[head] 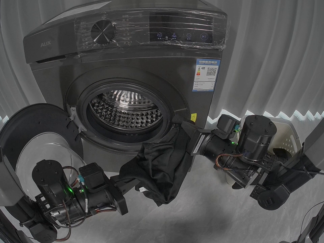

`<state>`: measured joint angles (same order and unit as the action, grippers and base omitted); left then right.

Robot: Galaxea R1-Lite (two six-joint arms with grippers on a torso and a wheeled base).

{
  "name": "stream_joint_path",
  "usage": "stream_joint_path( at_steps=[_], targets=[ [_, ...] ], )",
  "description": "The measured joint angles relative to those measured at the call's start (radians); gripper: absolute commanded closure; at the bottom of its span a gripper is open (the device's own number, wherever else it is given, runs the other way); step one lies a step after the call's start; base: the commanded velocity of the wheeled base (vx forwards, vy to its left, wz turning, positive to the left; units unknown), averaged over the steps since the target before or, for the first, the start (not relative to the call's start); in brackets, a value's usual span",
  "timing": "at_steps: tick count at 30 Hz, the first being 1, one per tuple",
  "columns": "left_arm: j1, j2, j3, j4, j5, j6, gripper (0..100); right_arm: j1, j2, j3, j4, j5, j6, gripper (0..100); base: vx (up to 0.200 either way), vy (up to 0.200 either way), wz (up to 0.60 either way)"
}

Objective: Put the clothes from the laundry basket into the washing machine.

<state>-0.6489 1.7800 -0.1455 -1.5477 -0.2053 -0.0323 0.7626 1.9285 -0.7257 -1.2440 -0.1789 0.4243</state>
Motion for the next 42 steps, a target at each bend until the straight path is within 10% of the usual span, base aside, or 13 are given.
stream_joint_path(
  at_steps=[10, 27, 42],
  targets=[
    [0.000, -0.018, -0.080, 0.001, 0.014, -0.011, 100, 0.006, 0.014, 0.041, 0.003, -0.004, -0.007, 0, 0.000, 0.000, 0.00],
    [0.014, -0.001, -0.212, 0.000, 0.206, -0.031, 100, -0.025, 0.006, 0.189, 0.009, -0.002, -0.100, 0, 0.000, 0.000, 0.00],
    [0.052, -0.005, -0.249, 0.000, 0.219, -0.032, 100, 0.006, -0.001, 0.300, -0.004, 0.074, -0.154, 0, 0.000, 0.000, 0.00]
  ],
)
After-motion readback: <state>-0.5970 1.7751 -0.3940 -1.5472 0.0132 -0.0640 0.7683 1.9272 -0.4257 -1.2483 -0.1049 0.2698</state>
